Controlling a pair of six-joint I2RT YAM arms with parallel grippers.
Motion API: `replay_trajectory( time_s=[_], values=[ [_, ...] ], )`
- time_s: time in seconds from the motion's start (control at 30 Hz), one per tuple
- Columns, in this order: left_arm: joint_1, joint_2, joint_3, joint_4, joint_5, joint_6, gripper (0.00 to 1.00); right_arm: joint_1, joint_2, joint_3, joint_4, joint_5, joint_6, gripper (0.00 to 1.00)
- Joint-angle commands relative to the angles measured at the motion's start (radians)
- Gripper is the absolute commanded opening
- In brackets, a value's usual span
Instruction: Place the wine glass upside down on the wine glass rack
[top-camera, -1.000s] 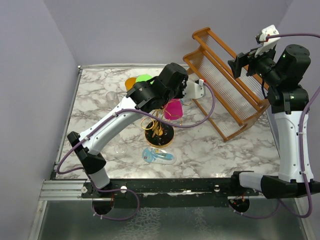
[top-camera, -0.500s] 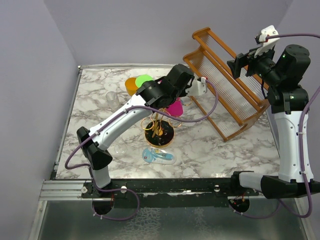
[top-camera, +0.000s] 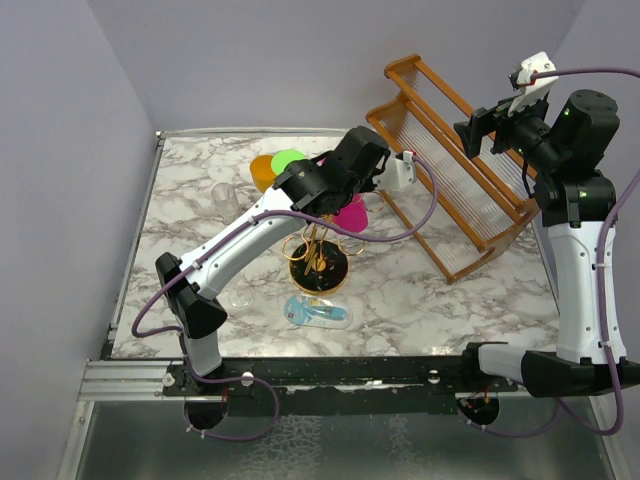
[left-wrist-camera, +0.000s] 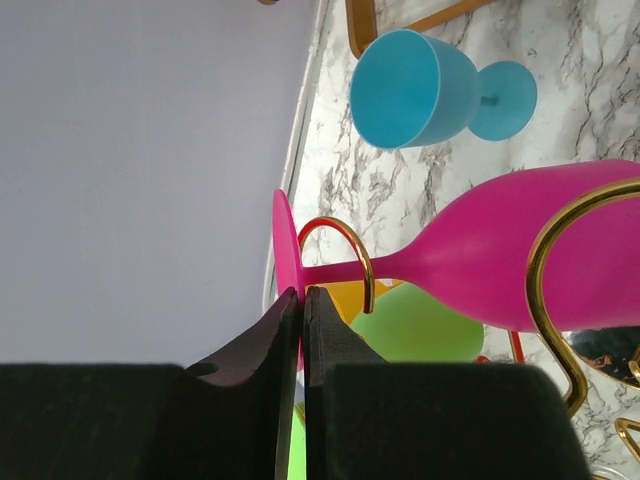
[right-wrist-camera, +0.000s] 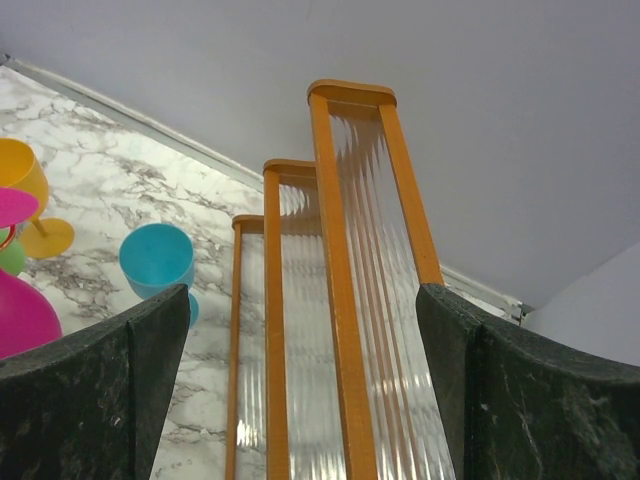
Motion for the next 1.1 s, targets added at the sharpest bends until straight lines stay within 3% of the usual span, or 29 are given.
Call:
replay_trajectory(
  time_s=[0.0,0.2,0.47,1.07],
  values=[
    [-0.004,0.006,0.037,-0.023,0.07,-0.045,0.09,-0.005,-0.013,-0.01,0.029,-0.025,0.008,0.94],
    [-0.004,0.004,0.04,-0.028,0.103,-0.078,0.28,-0.007,-0.012,-0.012,0.03,-0.026,0.005,0.94],
    [-0.004,-0.004,0.055,-0.023,0.137,-0.104,0.34,-0.007,-0.012,-0.013,0.03,-0.03,0.002,0.94],
    [-0.003,-0.083,0.098,-0.085,0.333,-0.15,0.59,-0.007,0.025,0.034,-0.014,-0.094,-0.031,0.91]
  ],
)
